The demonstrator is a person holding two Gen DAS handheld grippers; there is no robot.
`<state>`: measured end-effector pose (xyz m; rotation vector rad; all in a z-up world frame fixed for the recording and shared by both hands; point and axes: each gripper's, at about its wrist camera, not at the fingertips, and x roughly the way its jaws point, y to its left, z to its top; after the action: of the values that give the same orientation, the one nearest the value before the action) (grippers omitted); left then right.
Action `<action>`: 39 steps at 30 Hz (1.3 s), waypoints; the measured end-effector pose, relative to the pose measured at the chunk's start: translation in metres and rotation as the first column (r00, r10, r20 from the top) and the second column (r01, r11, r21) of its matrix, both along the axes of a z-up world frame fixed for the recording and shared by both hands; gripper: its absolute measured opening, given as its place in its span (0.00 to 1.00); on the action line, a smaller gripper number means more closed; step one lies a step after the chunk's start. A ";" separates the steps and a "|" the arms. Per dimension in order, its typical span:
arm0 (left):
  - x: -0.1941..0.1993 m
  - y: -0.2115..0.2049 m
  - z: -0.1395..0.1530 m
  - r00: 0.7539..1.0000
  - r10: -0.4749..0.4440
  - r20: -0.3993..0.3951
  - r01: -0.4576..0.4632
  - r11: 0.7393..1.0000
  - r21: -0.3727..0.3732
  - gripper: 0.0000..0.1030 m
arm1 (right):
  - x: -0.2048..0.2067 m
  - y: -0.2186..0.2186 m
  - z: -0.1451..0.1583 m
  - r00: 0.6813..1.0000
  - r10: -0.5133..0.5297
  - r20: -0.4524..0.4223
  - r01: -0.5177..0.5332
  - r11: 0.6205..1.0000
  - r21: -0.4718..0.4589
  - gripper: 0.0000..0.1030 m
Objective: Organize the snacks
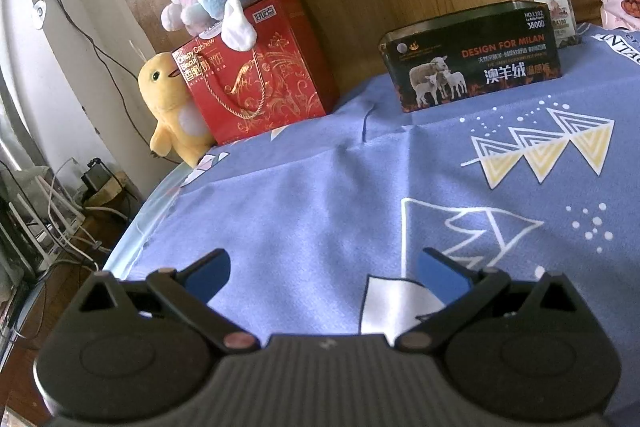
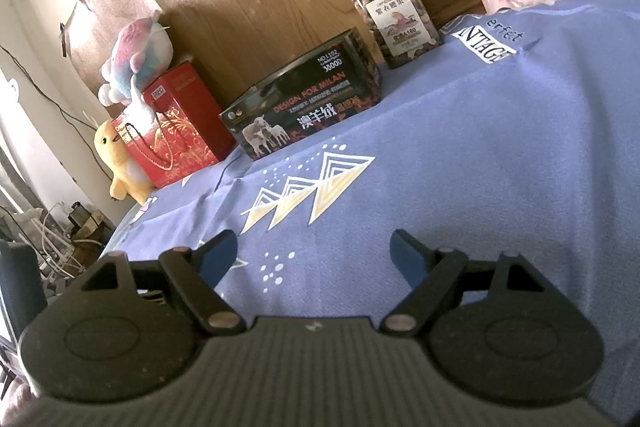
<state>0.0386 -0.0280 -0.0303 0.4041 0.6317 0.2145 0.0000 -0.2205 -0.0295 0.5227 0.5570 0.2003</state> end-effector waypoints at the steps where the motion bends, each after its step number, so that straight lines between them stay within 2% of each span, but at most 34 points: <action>1: 0.000 0.000 0.000 1.000 0.000 -0.001 0.000 1.000 0.000 1.00 | 0.000 0.000 0.000 1.000 0.001 0.000 -0.001 1.000 0.000 0.83; 39: -0.002 0.000 0.001 1.000 -0.014 -0.006 0.014 1.000 -0.010 1.00 | -0.001 -0.001 0.002 1.000 0.000 0.008 0.000 1.000 -0.002 0.83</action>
<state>0.0371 -0.0279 -0.0290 0.3999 0.6353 0.1969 -0.0011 -0.2217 -0.0278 0.5202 0.5490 0.2020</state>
